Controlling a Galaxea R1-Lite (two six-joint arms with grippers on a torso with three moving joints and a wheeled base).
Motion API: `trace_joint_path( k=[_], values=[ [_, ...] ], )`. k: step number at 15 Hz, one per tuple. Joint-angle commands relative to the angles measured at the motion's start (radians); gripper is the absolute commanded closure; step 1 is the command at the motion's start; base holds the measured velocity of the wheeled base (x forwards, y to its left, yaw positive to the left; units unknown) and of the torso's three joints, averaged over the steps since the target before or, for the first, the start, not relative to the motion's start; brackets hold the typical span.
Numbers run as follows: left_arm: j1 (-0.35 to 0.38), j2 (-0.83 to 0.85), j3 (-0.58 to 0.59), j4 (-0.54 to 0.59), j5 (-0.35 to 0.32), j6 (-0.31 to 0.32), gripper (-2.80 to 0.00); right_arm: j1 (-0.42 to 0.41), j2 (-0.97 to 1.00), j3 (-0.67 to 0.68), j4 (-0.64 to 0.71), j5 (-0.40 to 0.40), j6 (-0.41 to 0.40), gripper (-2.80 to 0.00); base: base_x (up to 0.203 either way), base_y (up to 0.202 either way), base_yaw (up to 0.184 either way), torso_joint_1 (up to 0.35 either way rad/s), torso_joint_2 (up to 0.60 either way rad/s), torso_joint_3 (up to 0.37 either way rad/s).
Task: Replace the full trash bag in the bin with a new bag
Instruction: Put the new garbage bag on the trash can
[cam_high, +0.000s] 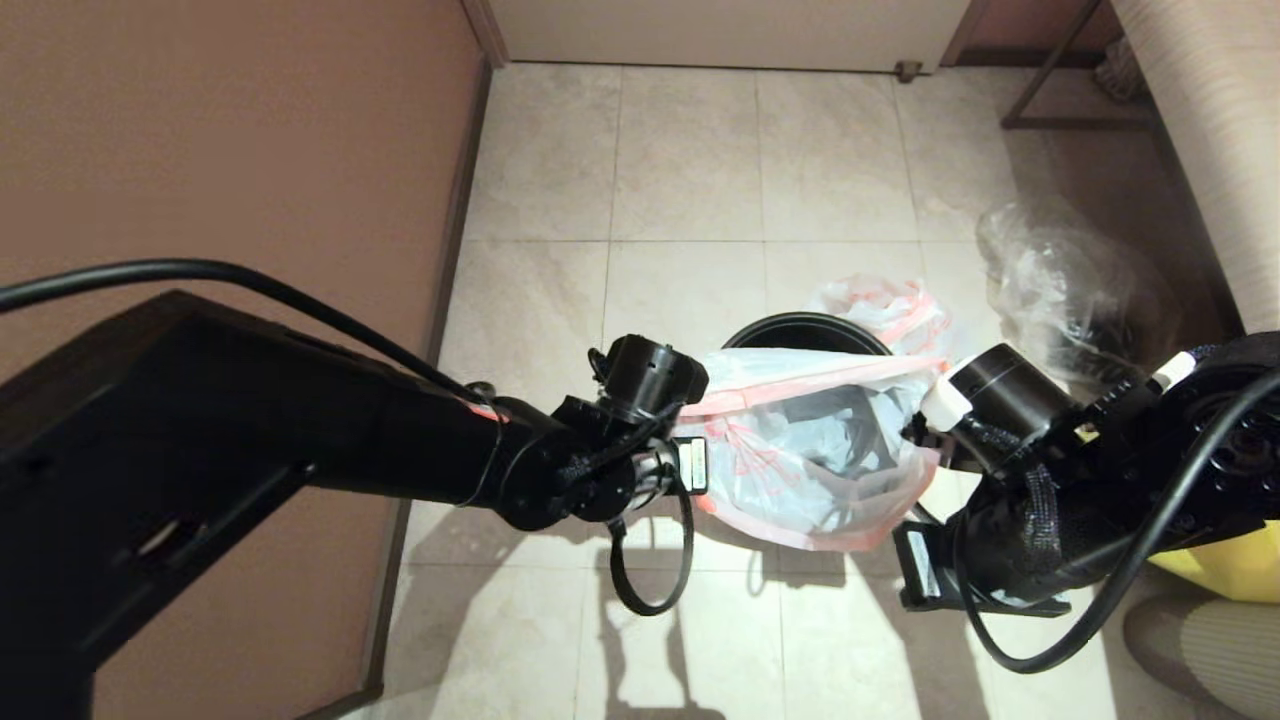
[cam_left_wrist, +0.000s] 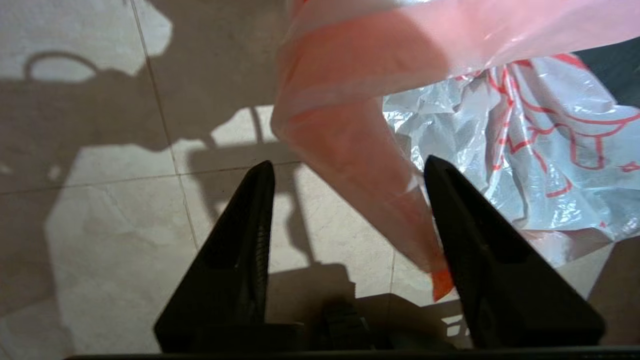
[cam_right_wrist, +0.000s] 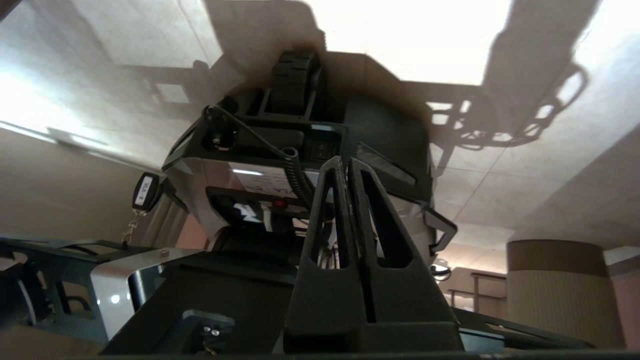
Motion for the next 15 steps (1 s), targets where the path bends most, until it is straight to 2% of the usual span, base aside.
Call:
trace_joint_path(
  k=[1,3,6,8,10,15],
  values=[
    [0.012,0.043,-0.002,-0.004,0.001,-0.003,0.00,0.005,0.000,0.026,-0.016,0.018,0.006,0.00,0.000,0.000,0.000,0.000,0.00,0.000],
    [0.014,0.040,-0.007,-0.015,0.005,0.001,0.00,0.005,0.004,0.046,-0.036,0.054,0.005,0.00,0.000,0.000,0.000,0.000,0.00,0.000],
    [0.017,0.076,-0.001,-0.022,0.014,0.002,0.00,0.001,0.064,0.070,-0.115,0.055,0.007,0.00,0.000,0.000,0.000,0.000,0.00,0.000],
    [0.027,0.134,-0.010,-0.033,0.048,0.007,0.00,-0.006,0.089,0.071,-0.152,0.055,0.008,0.00,0.000,0.000,0.000,0.000,0.00,0.000],
    [0.037,0.184,-0.018,-0.090,0.060,0.019,0.00,-0.006,0.109,0.059,-0.175,0.052,0.007,0.00,0.000,0.000,0.000,0.000,0.00,0.000],
    [0.039,0.208,-0.048,-0.110,0.111,0.025,0.00,-0.014,0.075,0.052,-0.170,0.052,0.008,0.00,0.000,0.000,0.000,0.000,0.00,0.000]
  ],
)
